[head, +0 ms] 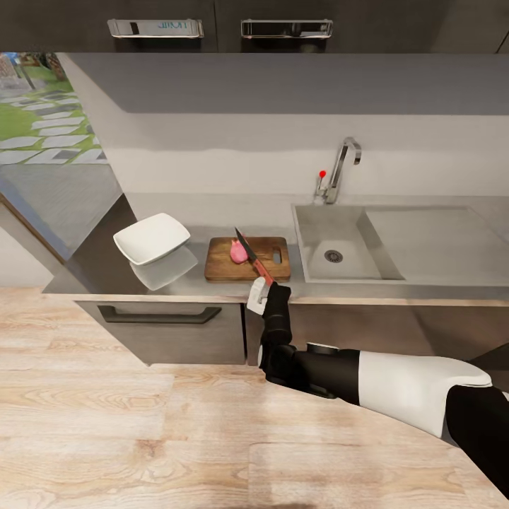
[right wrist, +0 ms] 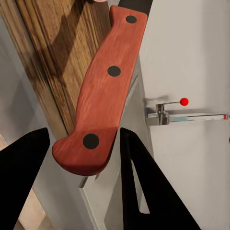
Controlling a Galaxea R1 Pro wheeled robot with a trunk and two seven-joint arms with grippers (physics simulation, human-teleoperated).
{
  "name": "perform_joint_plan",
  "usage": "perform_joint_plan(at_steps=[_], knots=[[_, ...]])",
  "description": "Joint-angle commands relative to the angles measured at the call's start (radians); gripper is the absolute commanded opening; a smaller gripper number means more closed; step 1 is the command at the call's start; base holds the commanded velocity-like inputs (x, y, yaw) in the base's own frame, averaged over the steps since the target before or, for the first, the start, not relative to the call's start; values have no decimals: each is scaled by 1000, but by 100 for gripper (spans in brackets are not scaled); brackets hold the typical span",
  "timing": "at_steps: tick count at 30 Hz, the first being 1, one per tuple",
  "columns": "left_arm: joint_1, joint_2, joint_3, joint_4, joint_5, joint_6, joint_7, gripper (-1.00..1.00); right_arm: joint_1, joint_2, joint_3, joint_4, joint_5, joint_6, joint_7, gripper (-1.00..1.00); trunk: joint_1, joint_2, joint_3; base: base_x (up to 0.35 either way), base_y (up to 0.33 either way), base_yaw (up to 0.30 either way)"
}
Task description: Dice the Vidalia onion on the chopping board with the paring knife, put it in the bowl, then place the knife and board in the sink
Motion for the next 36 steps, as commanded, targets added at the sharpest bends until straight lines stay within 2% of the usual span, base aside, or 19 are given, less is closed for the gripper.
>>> perform_joint_plan(at_steps=[1, 36], knots=[[0, 1, -7, -2, 10, -2, 4, 100, -2, 0, 4, -1, -19, -1, -10, -100, 1, -2, -2, 0, 0, 0], [0, 1, -9, -1, 10, -2, 4, 100, -2, 6, 4, -1, -19, 0, -10, -100, 1, -2, -2, 0, 0, 0]])
